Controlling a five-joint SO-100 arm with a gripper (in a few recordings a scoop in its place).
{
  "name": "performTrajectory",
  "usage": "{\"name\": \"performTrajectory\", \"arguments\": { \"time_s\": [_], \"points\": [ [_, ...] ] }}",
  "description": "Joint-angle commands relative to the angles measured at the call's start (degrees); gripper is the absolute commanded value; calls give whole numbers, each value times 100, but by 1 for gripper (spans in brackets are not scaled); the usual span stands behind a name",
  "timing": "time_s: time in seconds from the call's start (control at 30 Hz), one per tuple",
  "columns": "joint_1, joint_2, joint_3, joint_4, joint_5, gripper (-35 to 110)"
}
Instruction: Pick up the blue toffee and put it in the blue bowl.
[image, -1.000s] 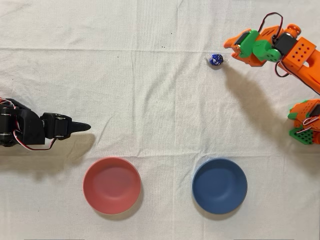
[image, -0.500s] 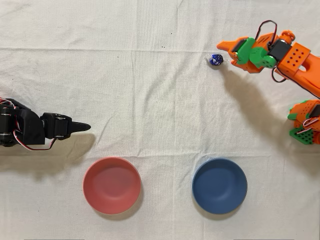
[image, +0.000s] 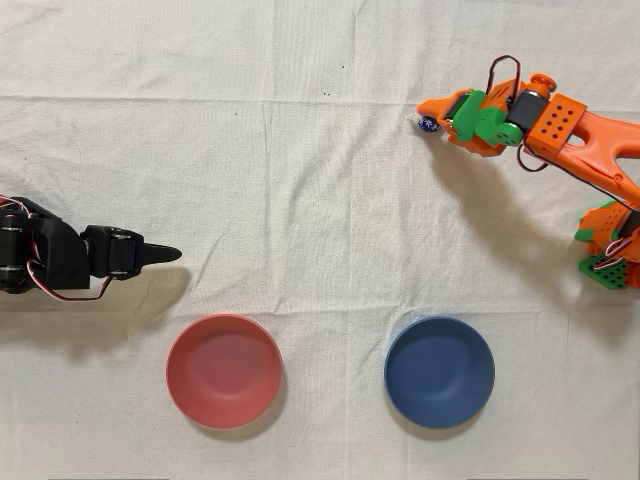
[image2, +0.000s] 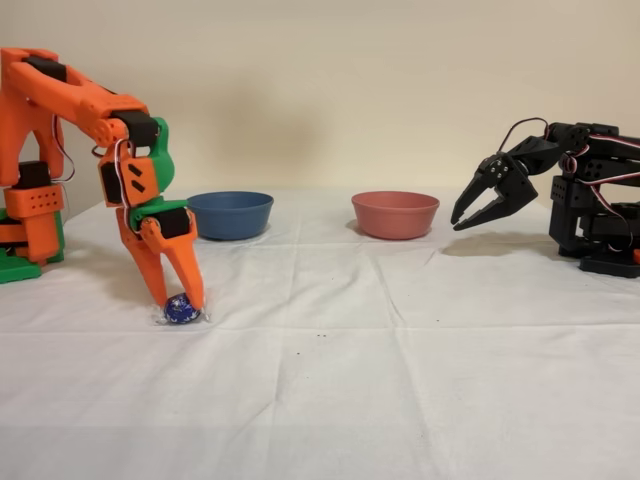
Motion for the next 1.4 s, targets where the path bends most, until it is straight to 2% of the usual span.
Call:
{"name": "performTrajectory", "arguments": {
  "time_s": [0.0, 0.37, 0.67, 0.93, 1.37],
  "points": [
    [79, 53, -422, -18, -9, 41],
    [62, -413, -791, -53, -167, 39],
    [79, -413, -703, -97, -220, 20],
    [176, -334, -615, -105, -396, 12],
    [255, 527, -352, 132, -932, 12]
  ]
}}
